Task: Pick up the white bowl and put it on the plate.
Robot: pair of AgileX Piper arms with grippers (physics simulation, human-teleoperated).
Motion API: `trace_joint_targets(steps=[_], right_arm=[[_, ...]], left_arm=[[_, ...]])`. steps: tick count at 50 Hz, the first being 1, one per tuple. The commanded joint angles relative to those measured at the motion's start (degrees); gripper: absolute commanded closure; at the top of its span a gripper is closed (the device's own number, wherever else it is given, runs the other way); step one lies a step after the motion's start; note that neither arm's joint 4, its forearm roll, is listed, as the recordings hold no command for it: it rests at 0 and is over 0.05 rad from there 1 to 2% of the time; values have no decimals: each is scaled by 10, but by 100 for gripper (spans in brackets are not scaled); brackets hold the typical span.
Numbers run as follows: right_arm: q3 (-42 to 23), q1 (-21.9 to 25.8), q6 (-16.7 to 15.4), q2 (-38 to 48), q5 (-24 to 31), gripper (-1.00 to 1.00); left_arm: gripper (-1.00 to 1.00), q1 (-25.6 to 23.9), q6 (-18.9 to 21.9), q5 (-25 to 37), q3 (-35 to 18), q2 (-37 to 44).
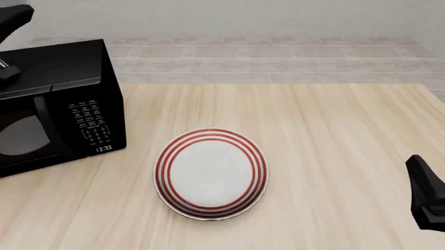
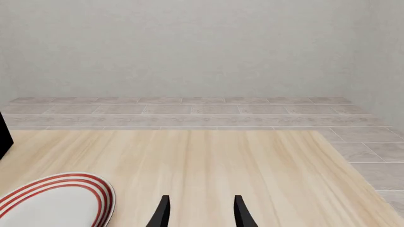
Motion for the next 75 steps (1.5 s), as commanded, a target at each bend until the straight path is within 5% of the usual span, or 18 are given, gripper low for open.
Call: trace_joint_targets(steps=[1,32,42,55,75], right_arm=[[0,0,0,0,0,-100],[0,0,0,0,0,-100],[0,0,0,0,0,-100],[0,0,0,0,0,-100],[0,0,0,0,0,-100]], left_arm=[[100,-48,-5,5,17,-17],[100,-182,-59,-45,106,16],[100,-242,-81,-61,106,53],[100,-269,-100,-39,64,110],[100,-313,-117,-66,66,174]])
